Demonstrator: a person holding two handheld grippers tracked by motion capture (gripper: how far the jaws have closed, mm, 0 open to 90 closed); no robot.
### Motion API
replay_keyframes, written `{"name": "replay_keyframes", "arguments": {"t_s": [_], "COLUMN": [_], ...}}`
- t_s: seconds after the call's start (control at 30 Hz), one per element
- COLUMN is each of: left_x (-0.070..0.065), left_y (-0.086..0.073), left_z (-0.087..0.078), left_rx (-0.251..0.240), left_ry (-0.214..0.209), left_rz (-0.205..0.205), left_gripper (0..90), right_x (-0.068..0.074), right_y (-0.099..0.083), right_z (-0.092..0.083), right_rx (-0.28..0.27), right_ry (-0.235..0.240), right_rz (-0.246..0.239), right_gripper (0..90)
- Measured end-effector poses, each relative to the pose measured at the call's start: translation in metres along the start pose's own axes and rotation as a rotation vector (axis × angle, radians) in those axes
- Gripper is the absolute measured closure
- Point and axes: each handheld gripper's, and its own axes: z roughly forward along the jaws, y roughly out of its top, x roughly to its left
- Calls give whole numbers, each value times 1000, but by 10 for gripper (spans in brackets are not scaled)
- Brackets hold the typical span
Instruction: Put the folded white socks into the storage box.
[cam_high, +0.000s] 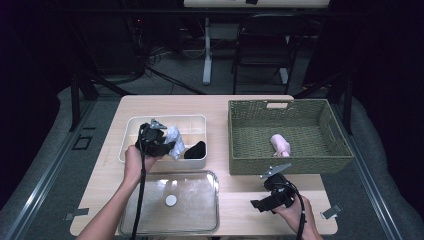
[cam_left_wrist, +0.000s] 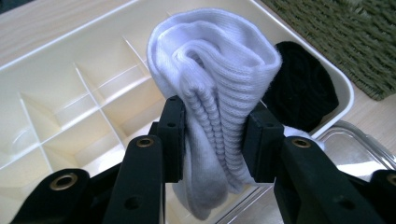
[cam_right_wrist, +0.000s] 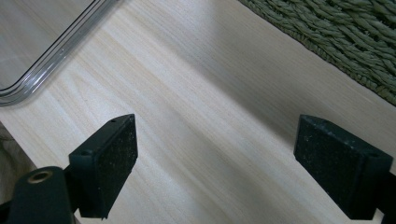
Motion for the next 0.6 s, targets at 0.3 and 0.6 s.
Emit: {"name": "replay_keyframes", "arguments": {"t_s": [0.3, 0.6], "left_x": [2, -2], "left_y": [1, 2], "left_z": [14, 24], "left_rx": [46, 80], "left_ry": [-17, 7], "left_rz": [7, 33], "left_gripper": [645, 645], "right_x": [0, 1], "right_y": [1, 1], "right_z": [-1, -1], "right_rx": [15, 10], "right_ry": [1, -2], "right_rz": [-13, -11], "right_gripper": [129, 131]}}
